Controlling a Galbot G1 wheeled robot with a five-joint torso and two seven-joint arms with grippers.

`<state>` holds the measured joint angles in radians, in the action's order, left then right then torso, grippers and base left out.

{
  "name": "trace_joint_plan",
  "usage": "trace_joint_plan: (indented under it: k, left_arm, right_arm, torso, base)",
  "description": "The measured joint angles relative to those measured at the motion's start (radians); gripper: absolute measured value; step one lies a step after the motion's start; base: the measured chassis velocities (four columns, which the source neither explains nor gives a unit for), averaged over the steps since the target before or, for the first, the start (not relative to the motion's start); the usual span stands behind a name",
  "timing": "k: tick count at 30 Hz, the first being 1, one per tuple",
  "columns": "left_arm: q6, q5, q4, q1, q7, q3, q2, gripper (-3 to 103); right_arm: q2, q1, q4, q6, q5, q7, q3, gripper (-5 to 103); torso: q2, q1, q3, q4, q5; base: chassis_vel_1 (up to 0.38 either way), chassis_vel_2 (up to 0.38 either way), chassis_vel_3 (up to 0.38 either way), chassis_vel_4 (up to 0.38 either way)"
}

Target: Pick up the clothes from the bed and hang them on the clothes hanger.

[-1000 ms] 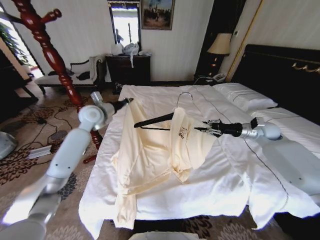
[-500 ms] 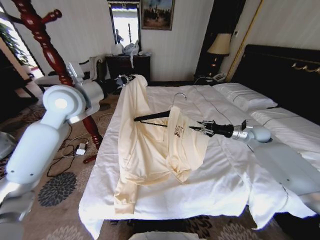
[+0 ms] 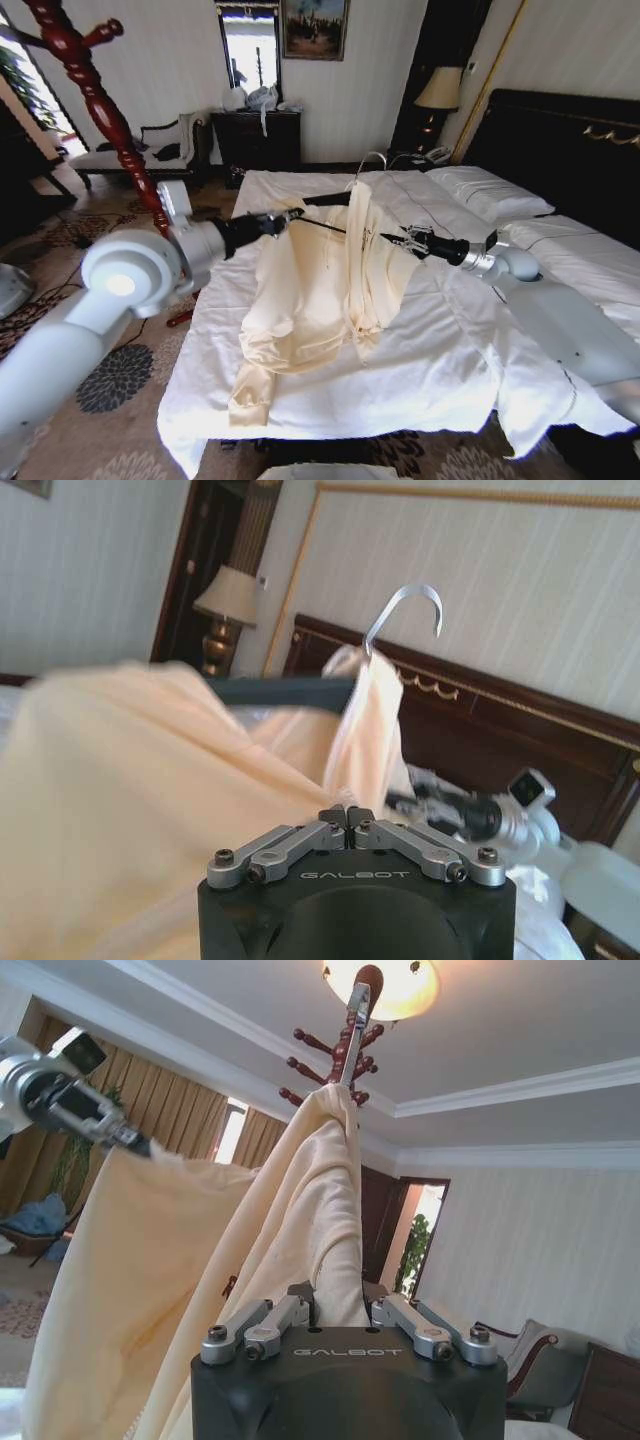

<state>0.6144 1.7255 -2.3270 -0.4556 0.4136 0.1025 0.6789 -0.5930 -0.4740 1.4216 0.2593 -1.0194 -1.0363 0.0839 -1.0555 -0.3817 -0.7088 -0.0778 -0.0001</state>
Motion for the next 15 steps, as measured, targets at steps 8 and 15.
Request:
trace_joint_plan:
  k: [8,15]
  left_arm:
    - [0.015,-0.047,-0.036,-0.052,0.0,-0.034,-0.007,0]
    - [0.044,-0.086,-0.059,-0.083,0.055,0.014,-0.039,9]
  right_arm:
    - [0.008,0.009,0.065,0.002,-0.103,0.031,0.003,21]
    - [0.022,0.017,0.12,0.003,-0.14,0.042,0.007,21]
  torso:
    - [0.0,0.0,0.0,-0.0001,0.0]
    - [0.0,0.0,0.0,-0.0002,0.0]
  base:
    - [0.0,0.0,0.0,0.0]
    - [0.0,0.0,0.0,0.0]
